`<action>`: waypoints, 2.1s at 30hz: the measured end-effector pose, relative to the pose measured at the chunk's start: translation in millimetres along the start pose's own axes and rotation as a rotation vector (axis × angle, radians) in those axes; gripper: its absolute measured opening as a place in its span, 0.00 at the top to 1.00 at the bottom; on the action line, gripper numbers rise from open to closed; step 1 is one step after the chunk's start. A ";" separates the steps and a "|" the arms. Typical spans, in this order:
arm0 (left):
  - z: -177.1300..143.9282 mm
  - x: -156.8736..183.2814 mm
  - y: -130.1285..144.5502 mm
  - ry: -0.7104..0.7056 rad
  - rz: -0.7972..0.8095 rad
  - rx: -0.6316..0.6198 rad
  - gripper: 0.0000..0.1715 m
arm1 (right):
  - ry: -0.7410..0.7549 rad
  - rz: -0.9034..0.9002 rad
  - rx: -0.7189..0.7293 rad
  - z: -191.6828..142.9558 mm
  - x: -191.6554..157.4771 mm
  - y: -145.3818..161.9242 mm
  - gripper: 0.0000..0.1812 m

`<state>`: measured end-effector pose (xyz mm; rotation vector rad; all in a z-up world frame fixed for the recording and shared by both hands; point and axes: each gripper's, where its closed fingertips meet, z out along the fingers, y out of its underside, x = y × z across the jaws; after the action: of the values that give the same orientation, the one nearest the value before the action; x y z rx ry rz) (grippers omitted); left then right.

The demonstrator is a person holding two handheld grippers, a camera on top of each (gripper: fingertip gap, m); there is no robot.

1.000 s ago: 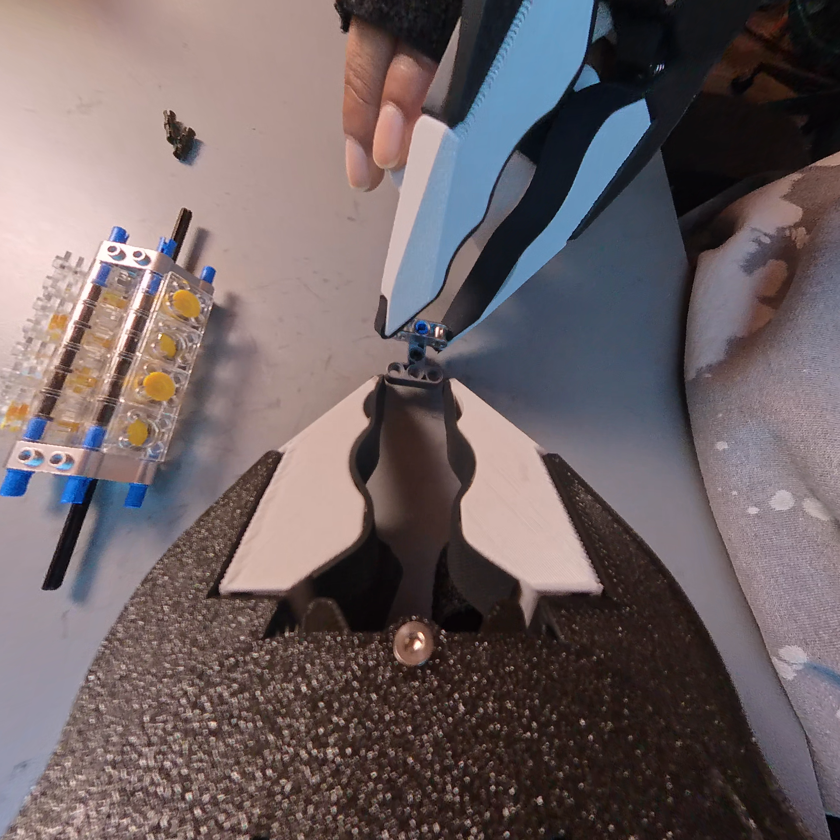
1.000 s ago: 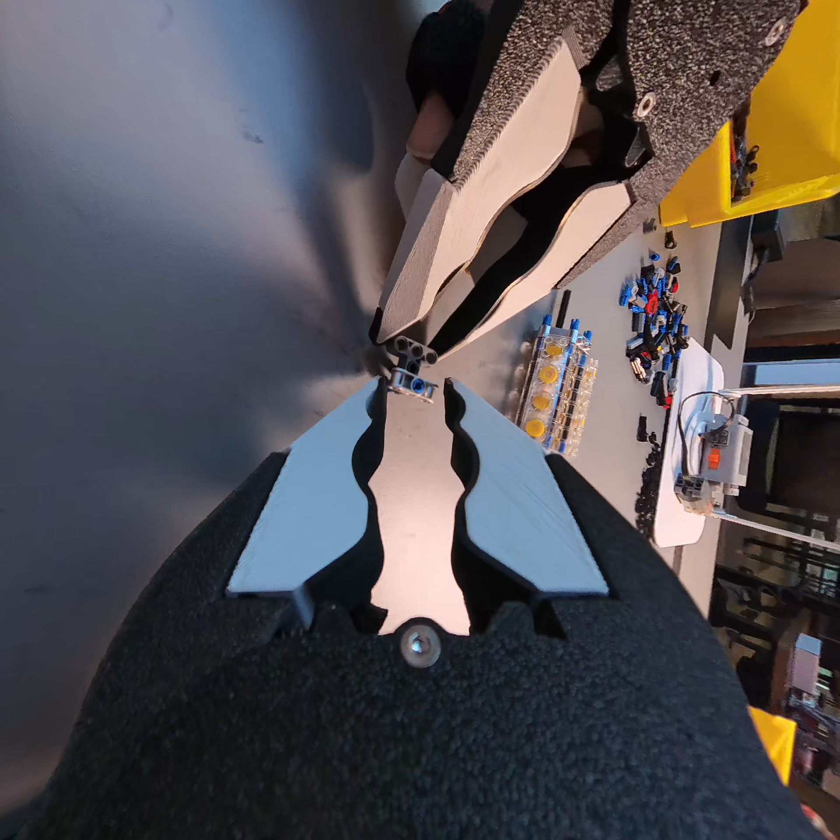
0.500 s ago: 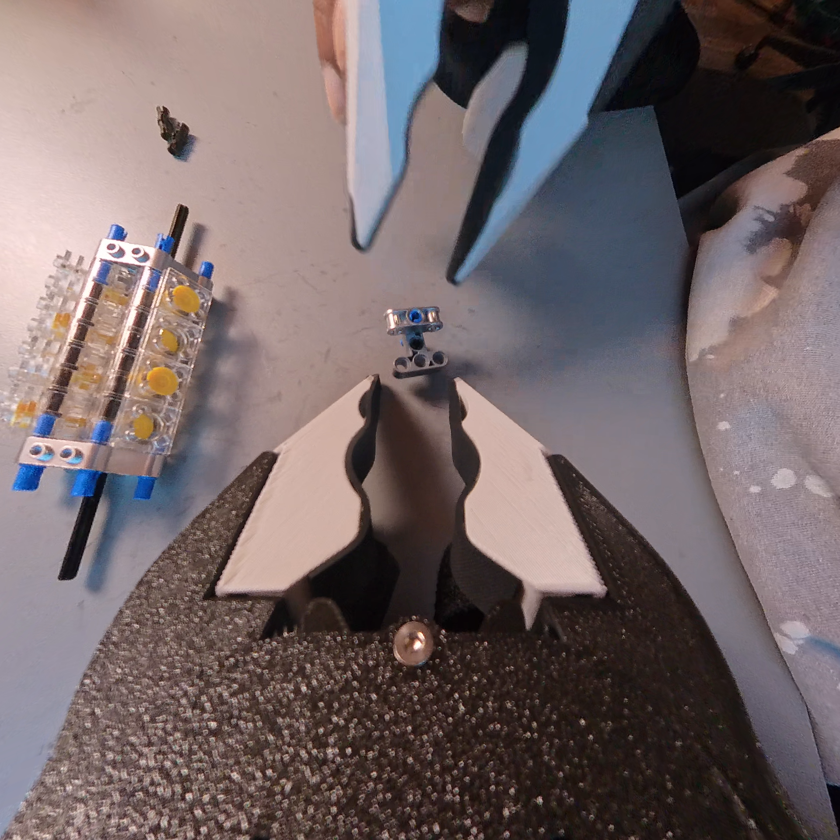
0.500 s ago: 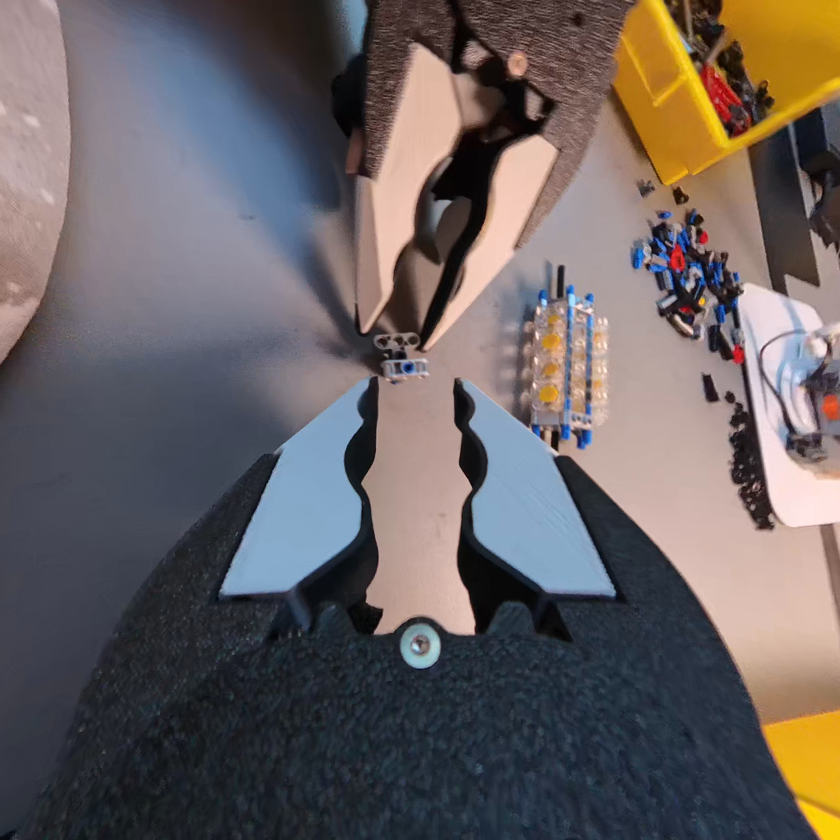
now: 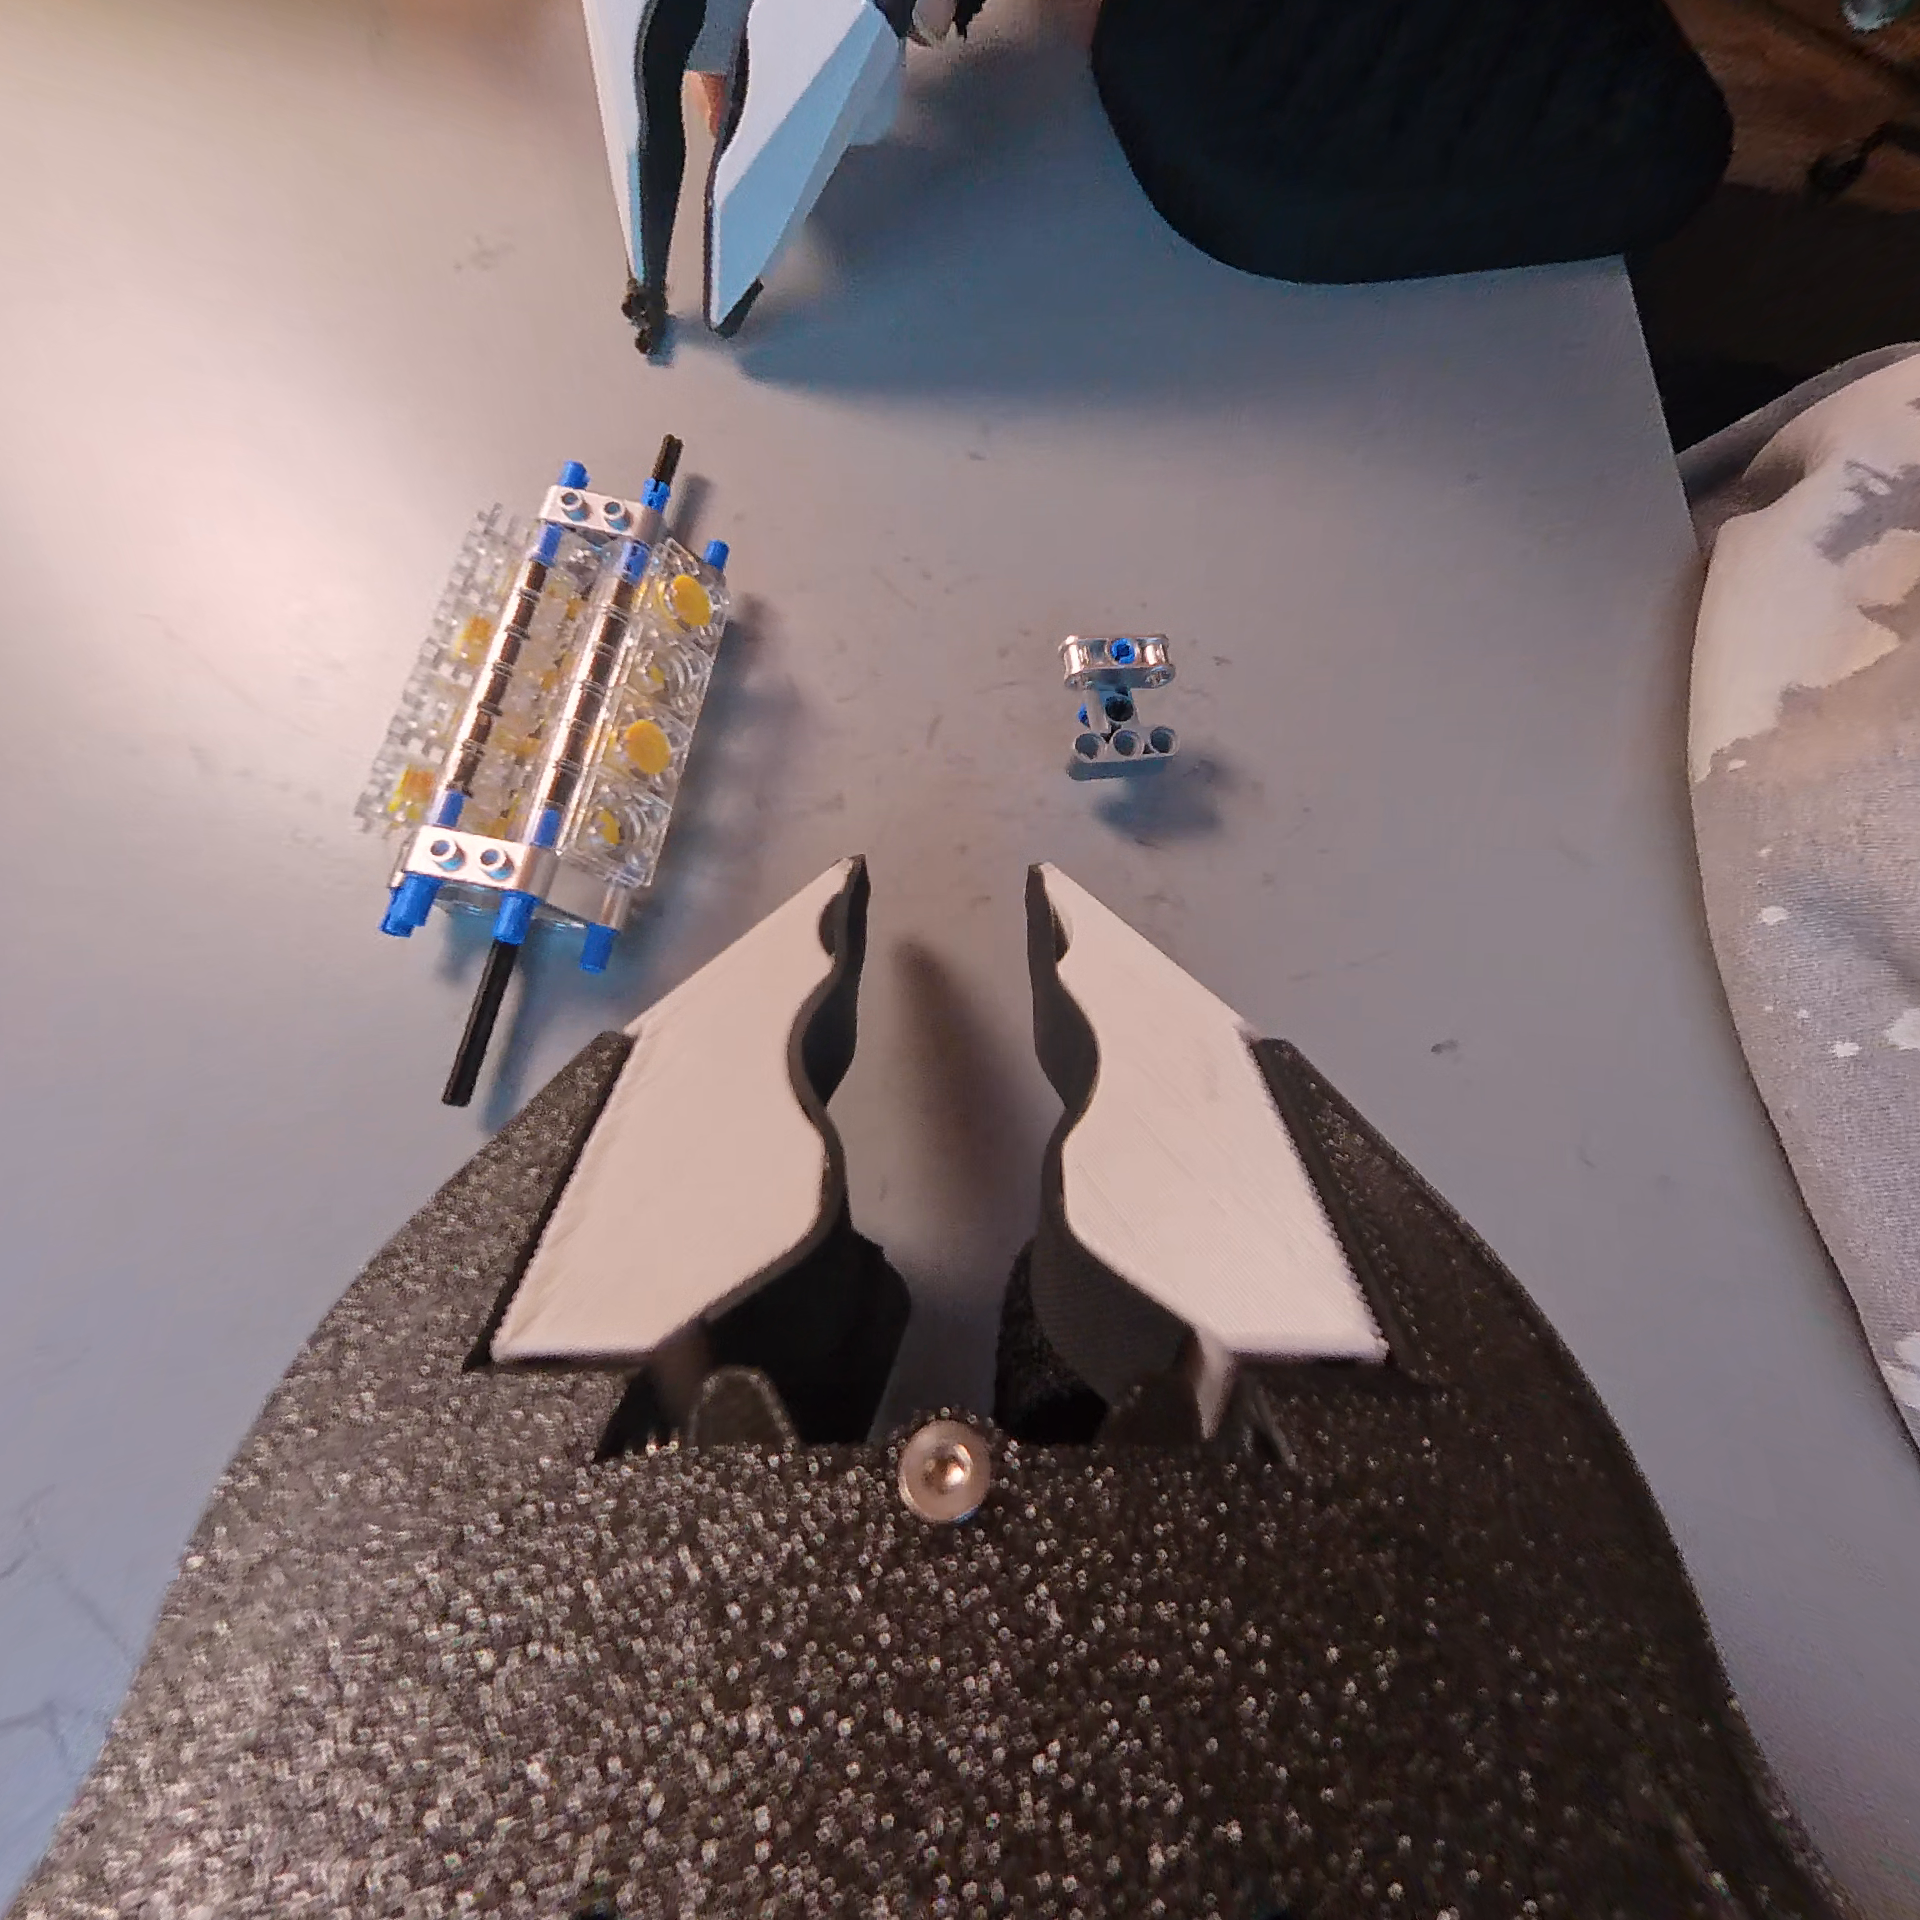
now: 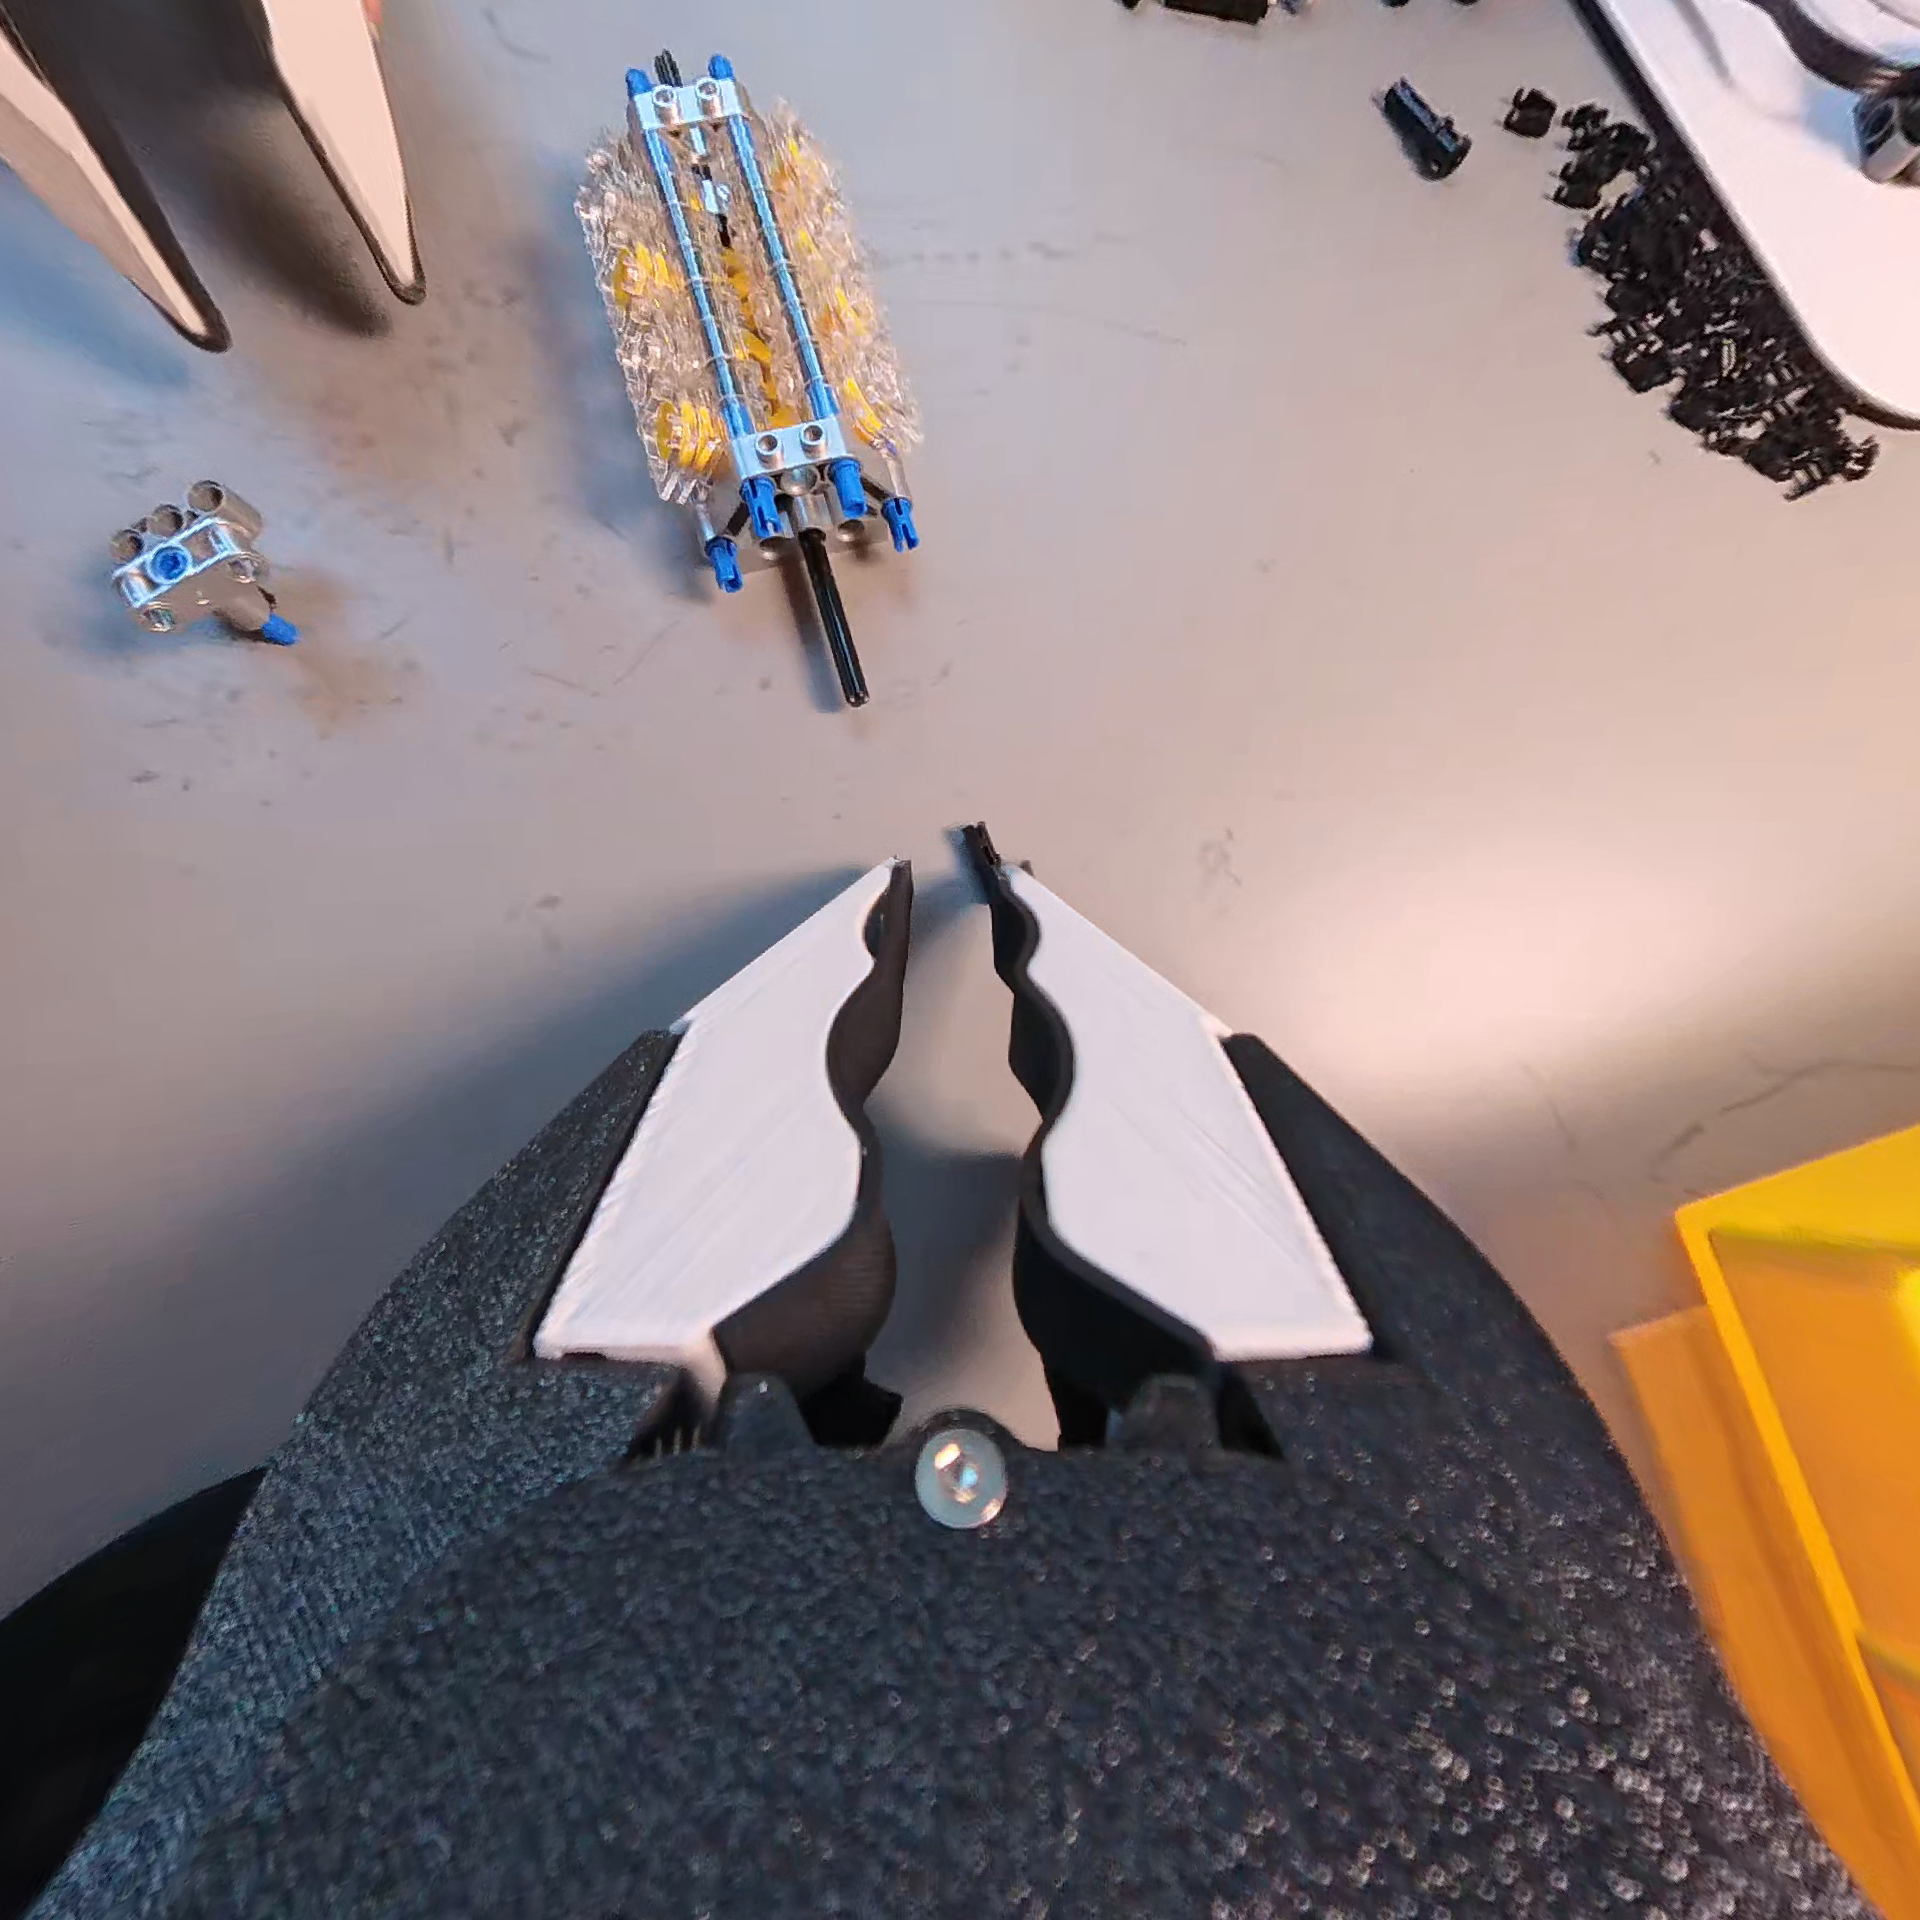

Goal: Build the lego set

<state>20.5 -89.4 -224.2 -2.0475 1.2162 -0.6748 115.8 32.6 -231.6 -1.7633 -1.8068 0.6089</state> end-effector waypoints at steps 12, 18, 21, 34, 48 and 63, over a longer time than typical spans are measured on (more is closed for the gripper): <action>4.2 2.7 3.4 0.012 0.004 -0.015 0.83 | -0.014 -0.045 -0.037 1.6 4.1 -4.0 0.94; 3.4 2.6 1.6 0.008 0.007 -0.008 0.83 | -0.052 -0.065 -0.071 7.6 1.3 -0.8 0.98; 0.0 3.3 -7.6 0.017 -0.012 0.046 0.83 | -0.058 -0.082 -0.063 5.3 -5.0 -2.7 0.98; -29.7 11.4 -73.9 0.249 -0.378 0.491 0.89 | -0.003 -0.541 0.239 -19.1 -105.1 -113.8 0.98; -52.8 24.7 -92.0 0.430 -0.420 0.635 0.98 | -0.010 -0.494 0.392 -36.0 -116.6 -135.9 0.98; -64.1 31.8 -101.4 0.485 -0.391 0.716 0.99 | -0.100 -0.317 0.563 -51.2 -120.8 -146.7 0.98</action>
<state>45.6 -99.3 -103.1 -1.5403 0.6394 -1.5998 38.6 -96.8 -104.9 -1.0679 -1.7086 0.9676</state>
